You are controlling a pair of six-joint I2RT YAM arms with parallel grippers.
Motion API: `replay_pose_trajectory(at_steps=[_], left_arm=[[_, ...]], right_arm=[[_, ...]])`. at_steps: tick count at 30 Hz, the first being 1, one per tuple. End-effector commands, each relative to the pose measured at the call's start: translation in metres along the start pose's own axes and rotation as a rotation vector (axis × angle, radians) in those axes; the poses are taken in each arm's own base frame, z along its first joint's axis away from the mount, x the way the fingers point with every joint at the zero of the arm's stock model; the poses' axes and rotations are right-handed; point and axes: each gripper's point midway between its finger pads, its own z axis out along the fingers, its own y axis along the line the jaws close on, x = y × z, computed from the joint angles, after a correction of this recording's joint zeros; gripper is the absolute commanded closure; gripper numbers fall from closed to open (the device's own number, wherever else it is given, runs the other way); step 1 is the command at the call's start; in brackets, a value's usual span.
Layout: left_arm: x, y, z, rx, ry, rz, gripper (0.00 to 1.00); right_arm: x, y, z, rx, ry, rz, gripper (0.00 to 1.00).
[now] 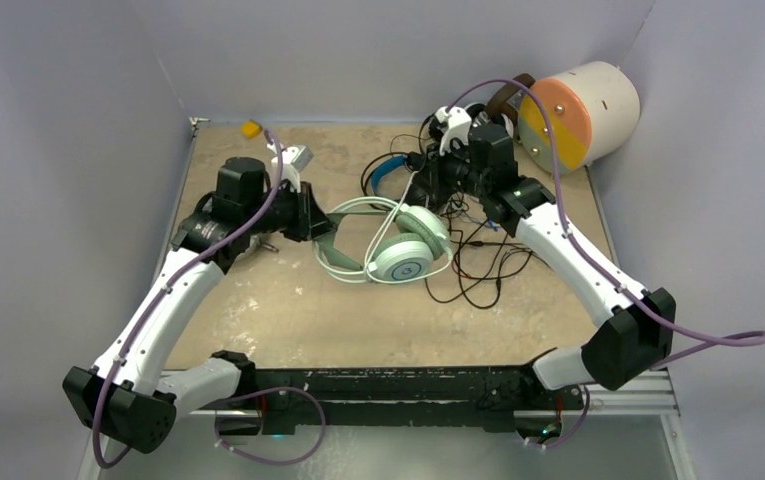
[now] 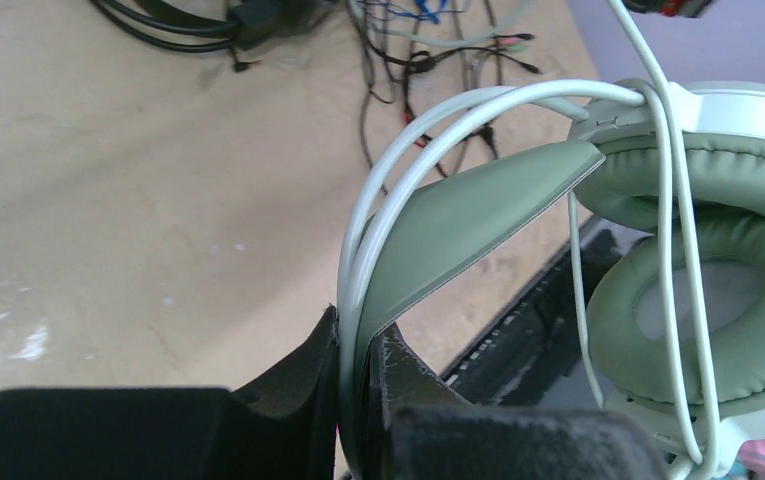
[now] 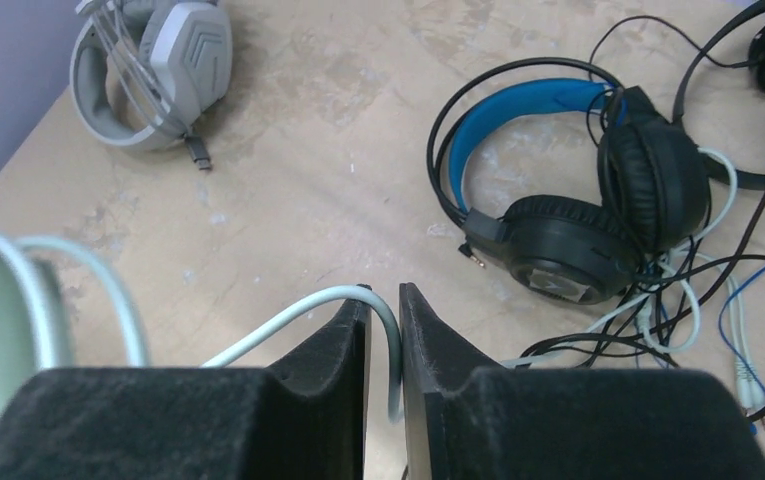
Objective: Wrap the headphones
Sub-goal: Wrap the headphones cable around the headphones.
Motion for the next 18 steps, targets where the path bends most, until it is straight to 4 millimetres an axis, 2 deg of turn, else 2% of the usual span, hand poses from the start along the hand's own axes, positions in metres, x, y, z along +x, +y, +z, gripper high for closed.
replay_pose_trajectory(at_steps=[1, 5, 11, 18], left_arm=[[-0.028, -0.080, -0.031, 0.368, -0.049, 0.008, 1.00], [-0.038, -0.087, -0.037, 0.386, -0.069, -0.019, 1.00], [-0.044, -0.087, -0.036, 0.400, -0.048, -0.091, 1.00], [-0.063, -0.087, -0.044, 0.435, -0.051, -0.201, 1.00]], right_arm=[[-0.012, -0.044, 0.005, 0.157, -0.085, -0.008, 0.83], [-0.004, -0.043, 0.008, 0.143, -0.090, 0.007, 0.81], [0.005, -0.037, 0.012, 0.101, -0.116, 0.045, 0.70], [0.029, -0.026, 0.018, 0.015, -0.148, 0.080, 0.53]])
